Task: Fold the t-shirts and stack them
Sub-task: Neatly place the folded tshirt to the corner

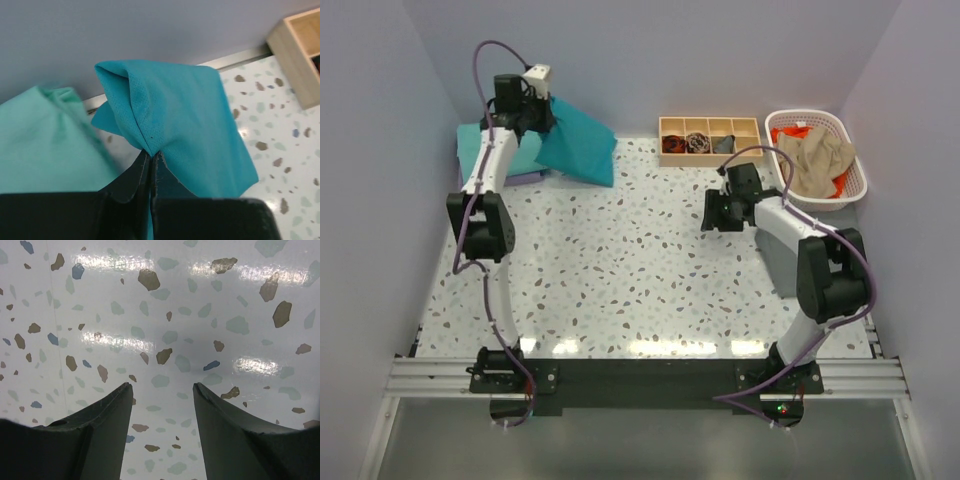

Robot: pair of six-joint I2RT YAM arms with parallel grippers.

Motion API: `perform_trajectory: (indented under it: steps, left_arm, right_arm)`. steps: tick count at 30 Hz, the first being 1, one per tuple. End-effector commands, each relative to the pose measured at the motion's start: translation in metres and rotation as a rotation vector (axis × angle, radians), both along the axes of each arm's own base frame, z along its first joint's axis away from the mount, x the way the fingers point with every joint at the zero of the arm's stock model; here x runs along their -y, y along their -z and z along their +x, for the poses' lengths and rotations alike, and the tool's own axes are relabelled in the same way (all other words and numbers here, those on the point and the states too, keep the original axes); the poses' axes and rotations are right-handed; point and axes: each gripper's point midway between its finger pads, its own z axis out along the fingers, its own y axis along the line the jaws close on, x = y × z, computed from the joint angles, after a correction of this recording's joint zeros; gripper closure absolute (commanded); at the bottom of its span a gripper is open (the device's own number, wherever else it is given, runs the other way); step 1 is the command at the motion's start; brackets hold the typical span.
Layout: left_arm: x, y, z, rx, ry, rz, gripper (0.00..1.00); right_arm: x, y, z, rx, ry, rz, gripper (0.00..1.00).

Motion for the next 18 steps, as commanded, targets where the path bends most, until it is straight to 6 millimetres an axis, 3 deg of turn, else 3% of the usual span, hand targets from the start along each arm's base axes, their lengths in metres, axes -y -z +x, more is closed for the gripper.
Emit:
perform_trajectory:
  steps: [1, 5, 9, 18]
  left_arm:
    - [-0.097, -0.025, 0.006, 0.051, -0.108, 0.058, 1.0]
    - [-0.138, -0.034, 0.016, 0.105, -0.167, 0.129, 1.0]
    - [-0.162, -0.039, 0.021, 0.14, -0.21, 0.19, 1.0]
    - [-0.235, -0.03, 0.023, 0.167, -0.382, 0.224, 1.0]
  right_arm:
    - [-0.006, -0.004, 0.012, 0.024, -0.017, 0.017, 0.44]
    - [-0.01, 0.004, 0.015, 0.002, -0.022, 0.031, 0.44]
    - [-0.013, 0.011, 0.016, -0.018, -0.026, 0.039, 0.44]
    - [-0.019, 0.025, 0.015, -0.06, -0.041, 0.067, 0.44]
